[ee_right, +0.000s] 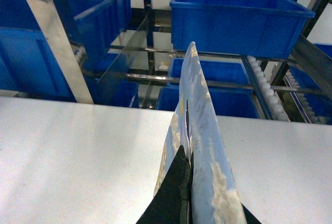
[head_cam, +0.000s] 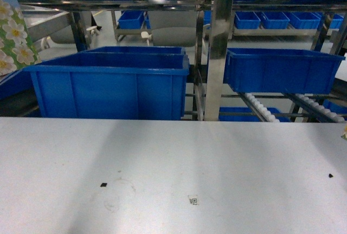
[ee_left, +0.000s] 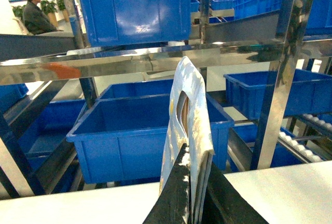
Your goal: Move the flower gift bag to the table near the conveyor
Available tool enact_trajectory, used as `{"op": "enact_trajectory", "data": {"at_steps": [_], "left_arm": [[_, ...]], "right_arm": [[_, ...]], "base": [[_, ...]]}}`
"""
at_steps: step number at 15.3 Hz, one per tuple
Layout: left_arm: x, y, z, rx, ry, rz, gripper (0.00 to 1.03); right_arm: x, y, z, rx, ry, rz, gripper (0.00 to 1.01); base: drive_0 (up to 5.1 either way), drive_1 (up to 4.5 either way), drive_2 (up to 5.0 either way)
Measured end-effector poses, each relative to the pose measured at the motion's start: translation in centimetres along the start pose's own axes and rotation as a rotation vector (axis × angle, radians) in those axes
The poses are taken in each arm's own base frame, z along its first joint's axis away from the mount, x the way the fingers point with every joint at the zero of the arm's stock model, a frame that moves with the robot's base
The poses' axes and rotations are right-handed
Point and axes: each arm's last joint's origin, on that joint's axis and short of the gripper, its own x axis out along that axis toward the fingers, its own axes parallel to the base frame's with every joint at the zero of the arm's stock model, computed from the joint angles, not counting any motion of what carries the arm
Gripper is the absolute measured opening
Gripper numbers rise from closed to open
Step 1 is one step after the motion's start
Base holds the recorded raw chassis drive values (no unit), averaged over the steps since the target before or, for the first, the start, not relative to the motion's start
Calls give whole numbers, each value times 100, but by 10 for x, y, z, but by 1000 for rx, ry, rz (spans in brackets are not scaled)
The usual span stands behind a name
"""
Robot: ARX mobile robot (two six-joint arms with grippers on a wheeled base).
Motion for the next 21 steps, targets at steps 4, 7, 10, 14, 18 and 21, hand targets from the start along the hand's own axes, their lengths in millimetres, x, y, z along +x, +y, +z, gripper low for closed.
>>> {"op": "enact_trajectory", "data": {"at_steps": [4, 7, 10, 14, 18, 21], "left_arm": [[0, 0, 0, 0, 0, 0, 2], [0, 0, 0, 0, 0, 0, 2], [0, 0, 0, 0, 0, 0, 2], [0, 0, 0, 0, 0, 0, 2], [0, 0, 0, 0, 0, 0, 2], [0, 0, 0, 0, 0, 0, 2]], "right_arm": [[26, -16, -33, 32, 164, 19, 2], [37, -20, -44, 17, 185, 20, 2], [44, -32, -53, 22, 197, 7, 2], [51, -36, -62, 29, 215, 7, 2], [53, -28, -59, 13, 215, 22, 2], [44, -22, -51, 10, 218, 36, 2]], "base": [[0, 0, 0], [0, 0, 0], [0, 0, 0], [0, 0, 0], [0, 0, 0], [0, 0, 0]]}}
